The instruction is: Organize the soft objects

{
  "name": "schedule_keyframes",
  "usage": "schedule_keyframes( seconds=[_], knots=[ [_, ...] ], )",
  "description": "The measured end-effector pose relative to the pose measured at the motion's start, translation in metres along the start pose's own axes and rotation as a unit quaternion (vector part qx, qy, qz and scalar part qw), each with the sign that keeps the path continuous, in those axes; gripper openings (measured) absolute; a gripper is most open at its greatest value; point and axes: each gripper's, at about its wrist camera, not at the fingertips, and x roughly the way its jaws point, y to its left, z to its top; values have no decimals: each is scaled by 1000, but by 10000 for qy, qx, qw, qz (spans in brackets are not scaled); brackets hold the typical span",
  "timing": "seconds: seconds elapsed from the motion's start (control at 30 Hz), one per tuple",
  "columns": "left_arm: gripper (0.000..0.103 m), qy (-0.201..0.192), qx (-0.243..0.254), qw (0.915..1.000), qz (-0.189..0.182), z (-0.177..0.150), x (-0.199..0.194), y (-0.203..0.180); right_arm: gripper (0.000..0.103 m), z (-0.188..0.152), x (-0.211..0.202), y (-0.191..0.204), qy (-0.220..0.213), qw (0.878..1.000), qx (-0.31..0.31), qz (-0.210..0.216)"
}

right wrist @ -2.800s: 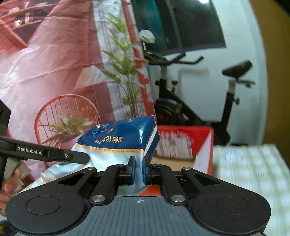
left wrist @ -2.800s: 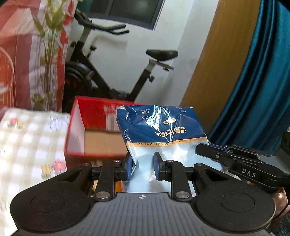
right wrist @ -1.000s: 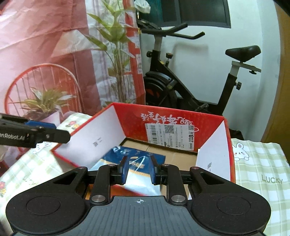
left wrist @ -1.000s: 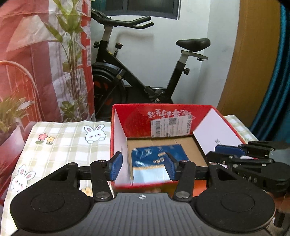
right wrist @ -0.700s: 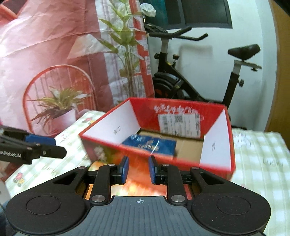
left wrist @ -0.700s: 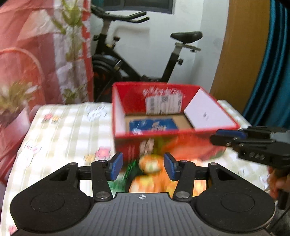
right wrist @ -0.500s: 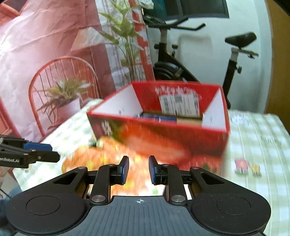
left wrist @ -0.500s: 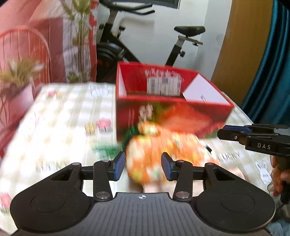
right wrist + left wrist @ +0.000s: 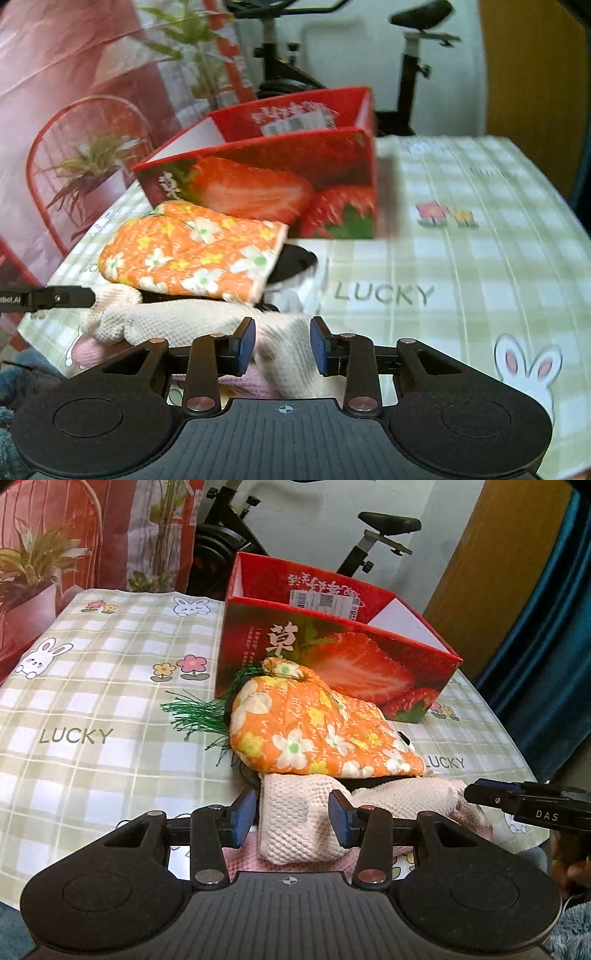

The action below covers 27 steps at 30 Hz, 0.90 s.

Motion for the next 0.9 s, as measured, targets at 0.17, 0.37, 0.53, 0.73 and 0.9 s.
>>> schedule_keyframes(
  seconds=[0.17,0.37,0.53,0.73,0.9],
  knots=[
    [46,153,-62,9998,-71,-4,11,1,36,-6,8,-6,151,9996,209,84],
    [45,308,-281,9988,-259,-9,20,8,36,-11,19,-8,238,9991,305,145],
    [45,342,-349,9982,-346,-11,24,10,37,-11,21,-10,221,9987,425,179],
    [45,444,-412,9974,-386,-13,31,14,40,-13,26,-15,214,9982,530,202],
    [45,475,-394,9973,-389,-15,35,14,41,-14,30,-18,232,9976,602,250]
  ],
)
